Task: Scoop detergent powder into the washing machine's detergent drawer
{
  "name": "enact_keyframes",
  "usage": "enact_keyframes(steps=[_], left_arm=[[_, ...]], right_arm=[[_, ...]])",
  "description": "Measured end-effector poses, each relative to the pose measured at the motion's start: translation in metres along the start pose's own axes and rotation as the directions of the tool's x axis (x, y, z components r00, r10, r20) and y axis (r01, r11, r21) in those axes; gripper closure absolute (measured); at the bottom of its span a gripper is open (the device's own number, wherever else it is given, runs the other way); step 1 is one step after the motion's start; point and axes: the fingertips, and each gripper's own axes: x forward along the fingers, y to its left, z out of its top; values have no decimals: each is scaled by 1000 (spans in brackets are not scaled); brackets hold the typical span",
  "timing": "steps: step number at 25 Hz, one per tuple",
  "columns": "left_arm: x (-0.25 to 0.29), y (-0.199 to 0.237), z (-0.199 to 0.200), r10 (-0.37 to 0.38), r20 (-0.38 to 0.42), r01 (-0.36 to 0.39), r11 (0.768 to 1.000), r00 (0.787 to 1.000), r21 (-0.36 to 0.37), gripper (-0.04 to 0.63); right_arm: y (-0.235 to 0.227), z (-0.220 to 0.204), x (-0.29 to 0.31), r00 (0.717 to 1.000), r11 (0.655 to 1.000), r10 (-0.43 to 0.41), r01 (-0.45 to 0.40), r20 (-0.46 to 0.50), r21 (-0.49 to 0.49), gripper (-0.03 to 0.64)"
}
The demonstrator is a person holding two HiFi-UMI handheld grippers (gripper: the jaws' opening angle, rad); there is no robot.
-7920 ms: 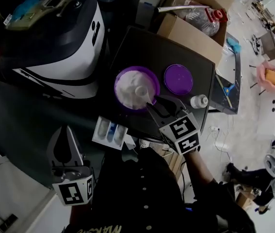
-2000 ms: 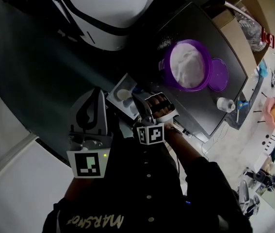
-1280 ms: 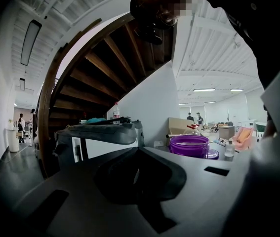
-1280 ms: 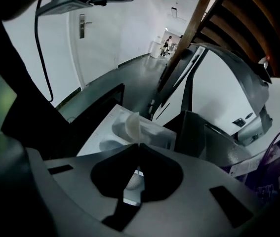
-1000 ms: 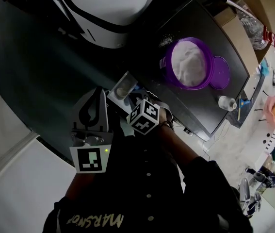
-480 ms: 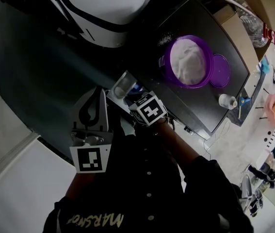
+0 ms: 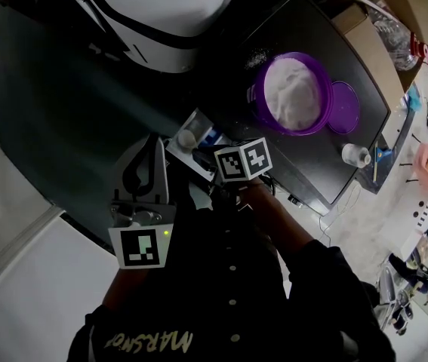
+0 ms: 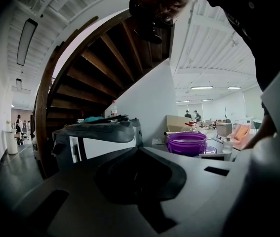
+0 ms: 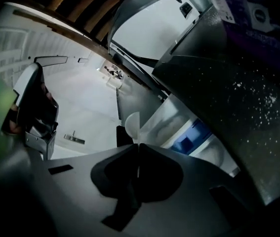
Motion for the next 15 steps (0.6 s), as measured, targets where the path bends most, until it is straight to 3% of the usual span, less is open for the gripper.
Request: enact_keyframes(steps=[7,9,10,12,15], left_arm=[[1,-2,2,-5,-1,5,1000,1000,4,588],[1,-2,3,-6,1,6,1000,1000,6,588],[1,-2,3,-6,1,6,1000,1000,8,589],[1,-1,4,-1,3,1,1000,1000,10,588],[1,-1,8,3,14,-3,1000,1000,14,588]], right_arm=[[-3,0,-3,1000,1000,-3,3,11,12,581],[-4,1,-5,999,998,-36,37,19,-55,581],[-3,3,-7,997,988,-74,76,23,-138,581],[0,5,-11,982,914,-187,188,39,-360,581],[4,7,-18,937,710,-331,324,109,-625,581]])
